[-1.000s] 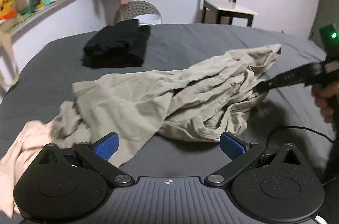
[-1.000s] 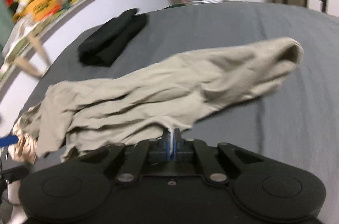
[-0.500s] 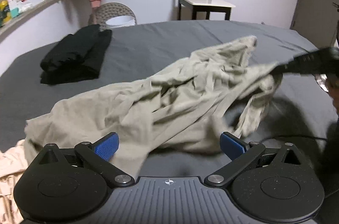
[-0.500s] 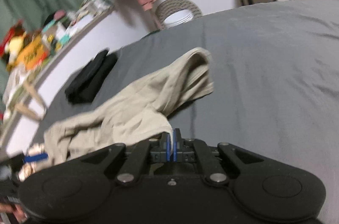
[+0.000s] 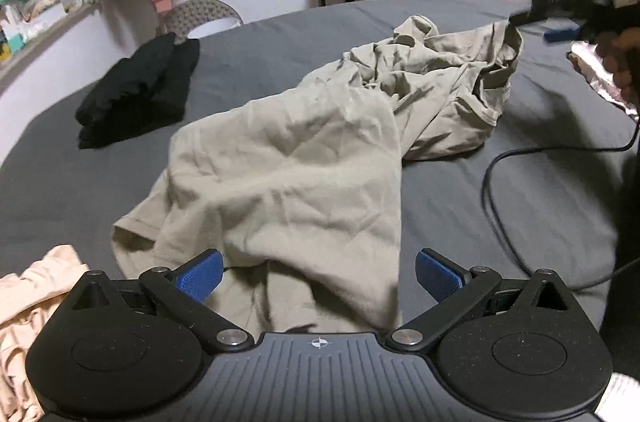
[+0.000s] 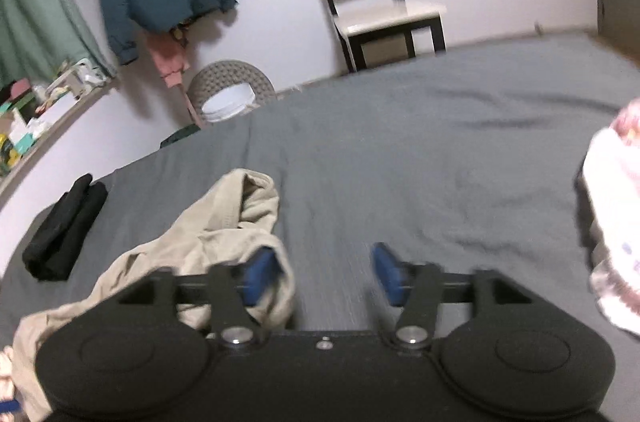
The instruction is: Fold clothes
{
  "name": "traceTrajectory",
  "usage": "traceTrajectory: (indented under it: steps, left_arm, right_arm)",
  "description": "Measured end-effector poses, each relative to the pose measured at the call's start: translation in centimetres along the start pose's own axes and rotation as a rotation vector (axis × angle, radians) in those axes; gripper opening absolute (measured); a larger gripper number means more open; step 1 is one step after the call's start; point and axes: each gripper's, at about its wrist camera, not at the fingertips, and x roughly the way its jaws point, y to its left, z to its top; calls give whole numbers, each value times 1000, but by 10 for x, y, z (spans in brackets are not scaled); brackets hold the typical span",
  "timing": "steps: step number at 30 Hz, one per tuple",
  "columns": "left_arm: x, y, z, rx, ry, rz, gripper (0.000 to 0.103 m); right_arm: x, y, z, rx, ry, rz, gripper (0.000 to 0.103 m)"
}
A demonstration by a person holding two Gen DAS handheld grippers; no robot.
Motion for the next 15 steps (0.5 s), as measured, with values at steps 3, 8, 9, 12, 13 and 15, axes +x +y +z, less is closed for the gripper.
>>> traceTrajectory:
  steps: [3,8,9,12,13,15]
  left_arm:
    - [-1,0,-6,14,4,-13,102]
    - [7,-8,-6,59,1,-19,97]
    - [11,-7,-6,42,11,-23,90]
    - [23,0,-6,-27,54,-39,75]
    - [25,1,-7,-38,57,-41,70]
    - [26,1,-8,-46,51,-43,67]
  right_arm:
    - [-15,15,-2,-53,-46,64,74]
    - [-2,38,-14,-98,105,302,57]
    - [1,43,-16,-107,135,349,54]
    - [11,55,-23,-137,231,449,53]
    - [15,58,-25,-143,253,464,53]
    - [21,63,-29,-149,287,483,53]
